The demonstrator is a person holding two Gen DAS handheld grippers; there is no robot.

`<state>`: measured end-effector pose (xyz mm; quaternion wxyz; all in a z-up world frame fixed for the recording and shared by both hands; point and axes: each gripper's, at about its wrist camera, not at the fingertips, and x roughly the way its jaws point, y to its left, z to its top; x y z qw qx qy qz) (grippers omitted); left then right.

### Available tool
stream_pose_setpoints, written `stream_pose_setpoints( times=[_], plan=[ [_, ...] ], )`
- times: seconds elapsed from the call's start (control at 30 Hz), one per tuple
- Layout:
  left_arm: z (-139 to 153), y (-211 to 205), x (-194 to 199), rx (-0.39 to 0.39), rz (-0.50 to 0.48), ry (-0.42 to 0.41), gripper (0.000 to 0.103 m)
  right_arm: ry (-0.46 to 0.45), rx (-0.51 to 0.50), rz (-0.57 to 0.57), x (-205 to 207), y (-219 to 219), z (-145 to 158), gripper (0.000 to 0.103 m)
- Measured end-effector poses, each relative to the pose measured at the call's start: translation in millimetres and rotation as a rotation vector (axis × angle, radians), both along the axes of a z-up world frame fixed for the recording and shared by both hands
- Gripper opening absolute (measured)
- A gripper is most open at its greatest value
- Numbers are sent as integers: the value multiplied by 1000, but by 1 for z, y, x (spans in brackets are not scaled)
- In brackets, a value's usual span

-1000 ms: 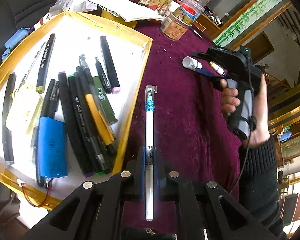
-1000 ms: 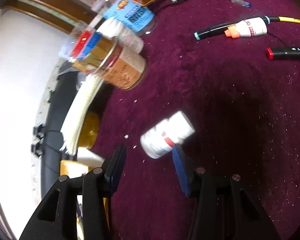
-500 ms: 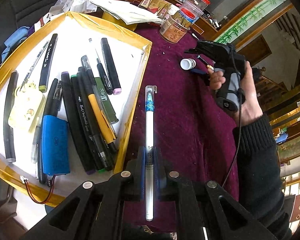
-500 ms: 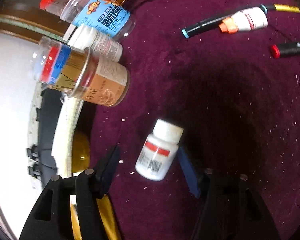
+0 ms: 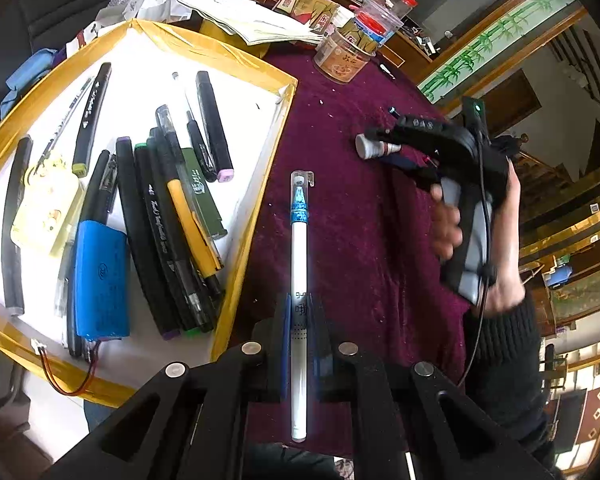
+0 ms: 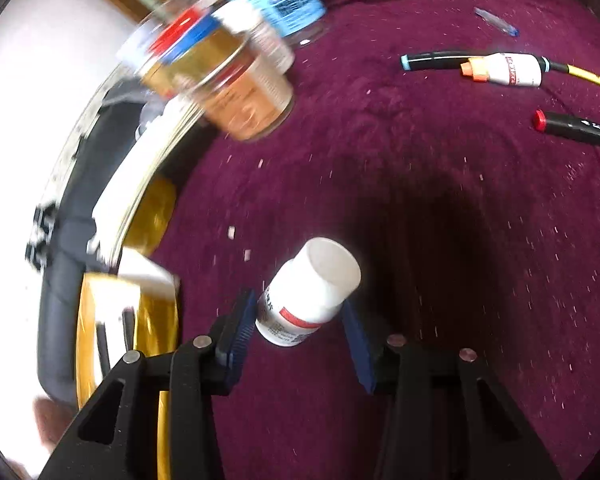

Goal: Organize rigid objects
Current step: 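Grasp the white pill bottle with the right tool, then lower the white pen and pill bottle into the tray and open both tools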

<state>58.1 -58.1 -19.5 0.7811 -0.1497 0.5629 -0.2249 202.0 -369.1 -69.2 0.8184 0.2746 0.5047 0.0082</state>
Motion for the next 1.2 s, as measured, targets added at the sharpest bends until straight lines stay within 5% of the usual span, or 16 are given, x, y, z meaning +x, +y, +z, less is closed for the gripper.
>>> stream_pose_setpoints(
  times=[0.4, 0.63, 0.87, 1.2],
  plan=[
    [11, 29, -5, -11, 73, -23, 6, -201, 70, 285, -63, 74, 55, 42],
    [28, 82, 13, -17, 194, -59, 6, -215, 50, 493, -67, 147, 71, 42],
    [33, 114, 60, 6, 260, -75, 6, -198, -142, 547, -45, 188, 73, 42],
    [10, 104, 133, 45, 236, -86, 6, -152, -467, 606, -5, 221, 47, 42]
  ],
)
